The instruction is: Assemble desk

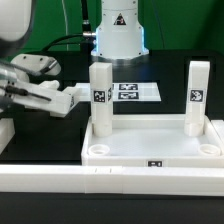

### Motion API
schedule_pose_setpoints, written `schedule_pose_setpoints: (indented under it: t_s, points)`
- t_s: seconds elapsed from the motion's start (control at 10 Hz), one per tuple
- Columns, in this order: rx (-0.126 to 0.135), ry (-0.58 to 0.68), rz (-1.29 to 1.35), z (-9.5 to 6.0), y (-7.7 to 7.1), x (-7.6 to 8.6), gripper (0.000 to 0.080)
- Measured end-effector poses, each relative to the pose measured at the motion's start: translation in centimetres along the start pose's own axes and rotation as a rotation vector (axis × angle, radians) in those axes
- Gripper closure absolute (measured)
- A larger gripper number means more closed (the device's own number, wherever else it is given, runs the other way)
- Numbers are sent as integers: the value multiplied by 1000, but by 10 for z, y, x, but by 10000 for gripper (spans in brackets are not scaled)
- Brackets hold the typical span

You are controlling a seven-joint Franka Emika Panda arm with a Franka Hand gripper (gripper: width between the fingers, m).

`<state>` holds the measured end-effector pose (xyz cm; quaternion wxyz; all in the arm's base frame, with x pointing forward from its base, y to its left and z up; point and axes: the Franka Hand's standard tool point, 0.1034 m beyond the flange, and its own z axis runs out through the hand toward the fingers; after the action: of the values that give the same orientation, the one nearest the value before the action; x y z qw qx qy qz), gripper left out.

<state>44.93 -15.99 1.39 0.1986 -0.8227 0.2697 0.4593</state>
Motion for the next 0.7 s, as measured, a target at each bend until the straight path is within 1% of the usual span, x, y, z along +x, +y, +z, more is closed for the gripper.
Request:
schedule_pose_setpoints:
  t_s: [0.1,0.2,0.5,0.6,0.7]
  points:
    - [-1,-5,-2,4,0,2,150]
    - [-1,2,-5,6,0,4,150]
    - [0,-8,0,8,3,6,150]
    - [-4,8,-4,5,-1,7,150]
    - [-6,-1,-6,6,-1,6,150]
